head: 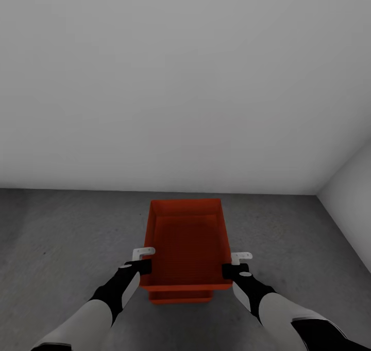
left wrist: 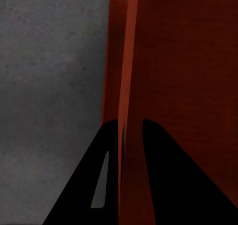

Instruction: Move the two storage containers from the living room to the garage. In the garage, place one container on the floor and stack the other container on top of it (either order is fine).

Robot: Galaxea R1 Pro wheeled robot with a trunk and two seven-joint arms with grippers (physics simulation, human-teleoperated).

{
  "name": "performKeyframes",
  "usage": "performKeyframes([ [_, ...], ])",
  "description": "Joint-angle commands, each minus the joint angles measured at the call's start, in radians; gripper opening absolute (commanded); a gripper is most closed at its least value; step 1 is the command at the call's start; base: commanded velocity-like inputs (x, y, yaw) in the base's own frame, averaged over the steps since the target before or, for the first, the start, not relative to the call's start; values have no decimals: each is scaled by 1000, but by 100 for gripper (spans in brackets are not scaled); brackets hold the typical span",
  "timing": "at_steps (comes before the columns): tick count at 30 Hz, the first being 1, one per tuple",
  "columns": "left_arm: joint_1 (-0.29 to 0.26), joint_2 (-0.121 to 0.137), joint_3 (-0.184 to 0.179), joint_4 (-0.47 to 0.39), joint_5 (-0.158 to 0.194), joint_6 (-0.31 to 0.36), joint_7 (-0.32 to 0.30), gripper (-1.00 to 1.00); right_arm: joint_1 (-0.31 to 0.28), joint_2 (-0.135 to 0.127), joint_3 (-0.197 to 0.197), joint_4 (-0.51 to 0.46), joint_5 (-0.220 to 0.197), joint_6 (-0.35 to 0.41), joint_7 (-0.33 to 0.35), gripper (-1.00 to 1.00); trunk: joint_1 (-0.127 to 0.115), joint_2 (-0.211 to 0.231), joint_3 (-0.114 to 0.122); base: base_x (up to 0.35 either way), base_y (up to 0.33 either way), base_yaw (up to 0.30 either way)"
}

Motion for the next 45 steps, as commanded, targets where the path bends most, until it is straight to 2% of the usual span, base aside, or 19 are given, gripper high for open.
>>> performKeyframes([
  [1,-1,1,10,-3,-10,8,57,-100,-1,-29,-24,1,7,-4,-56,-100,4,-8,-4,0,0,0],
  [45,-1,2,11,-3,-10,8,57,-100,-1,-29,-24,1,7,-3,-56,-100,173,-316,-142,0,0,0],
])
